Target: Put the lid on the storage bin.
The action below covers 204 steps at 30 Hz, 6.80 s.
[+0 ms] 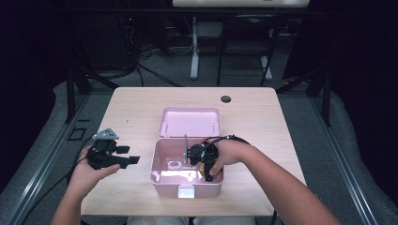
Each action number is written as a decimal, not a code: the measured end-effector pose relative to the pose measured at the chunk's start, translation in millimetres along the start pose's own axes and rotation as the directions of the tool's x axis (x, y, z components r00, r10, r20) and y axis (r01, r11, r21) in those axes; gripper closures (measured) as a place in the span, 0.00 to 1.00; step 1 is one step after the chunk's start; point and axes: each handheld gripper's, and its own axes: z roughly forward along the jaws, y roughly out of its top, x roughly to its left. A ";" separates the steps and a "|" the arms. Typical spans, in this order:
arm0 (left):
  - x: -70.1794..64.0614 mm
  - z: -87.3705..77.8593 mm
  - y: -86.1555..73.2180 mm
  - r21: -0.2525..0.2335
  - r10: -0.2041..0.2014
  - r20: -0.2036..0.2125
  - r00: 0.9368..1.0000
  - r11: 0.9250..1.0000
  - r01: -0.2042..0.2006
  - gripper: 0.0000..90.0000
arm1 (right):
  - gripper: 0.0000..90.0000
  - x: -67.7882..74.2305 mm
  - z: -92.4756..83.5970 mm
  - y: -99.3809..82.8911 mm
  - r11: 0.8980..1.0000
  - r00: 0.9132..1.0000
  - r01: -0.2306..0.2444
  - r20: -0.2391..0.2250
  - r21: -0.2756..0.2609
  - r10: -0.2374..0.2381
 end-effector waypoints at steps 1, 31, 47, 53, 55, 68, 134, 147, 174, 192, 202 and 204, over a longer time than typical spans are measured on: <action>-0.1 0.0 0.0 0.001 0.000 0.000 1.000 1.000 0.000 0.40 | 0.22 -0.2 0.2 0.0 1.000 1.000 0.001 0.001 0.003 -0.001; 1.0 1.0 -0.7 0.004 -0.002 -0.002 1.000 1.000 0.002 0.40 | 0.22 -2.1 20.0 -0.7 1.000 1.000 -0.005 -0.022 -0.012 0.005; 0.8 1.5 -0.6 0.005 -0.002 -0.002 1.000 1.000 0.002 0.40 | 0.17 -4.4 19.9 -0.8 0.998 0.998 -0.051 -0.040 -0.035 0.049; 0.6 1.6 -0.5 0.004 -0.001 -0.001 1.000 1.000 0.001 0.40 | 0.18 -3.5 12.2 -1.3 0.997 0.998 -0.059 -0.039 -0.044 0.057; 0.2 1.9 -0.3 0.007 0.003 -0.002 1.000 1.000 -0.003 0.40 | 0.19 -3.0 8.4 -2.0 0.996 0.998 -0.062 -0.029 -0.058 0.060; -2.1 4.1 -0.1 0.008 0.006 0.003 1.000 1.000 -0.006 0.40 | 0.22 2.0 -23.9 -9.3 0.987 0.994 -0.113 -0.008 -0.115 0.112; -18.6 7.7 7.9 -0.047 0.030 0.026 0.999 0.998 -0.029 0.38 | 0.25 -18.5 -66.5 -94.7 0.754 0.821 -0.500 0.043 -0.426 0.569; -26.7 11.2 9.8 -0.061 0.052 0.020 0.998 0.997 -0.050 0.37 | 0.19 -15.8 -66.6 -110.6 0.655 0.791 -0.509 -0.003 -0.559 0.612; -37.9 14.7 10.2 -0.066 0.096 -0.002 0.995 0.993 -0.096 0.59 | 0.45 -42.3 -53.0 -106.6 0.489 0.662 -0.578 -0.026 -0.653 0.749; -43.6 17.9 11.1 -0.079 0.108 0.023 0.994 0.991 -0.106 0.69 | 0.55 -61.2 -51.4 -95.5 0.448 0.612 -0.599 -0.020 -0.664 0.790; -46.2 21.4 11.0 -0.083 0.105 0.018 0.994 0.991 -0.103 0.72 | 0.58 -74.1 -46.9 -90.9 0.391 0.575 -0.623 -0.058 -0.677 0.816; -46.2 21.9 10.9 -0.086 0.104 0.019 0.994 0.991 -0.102 0.73 | 0.58 -75.9 -46.0 -89.5 0.390 0.569 -0.628 -0.055 -0.674 0.820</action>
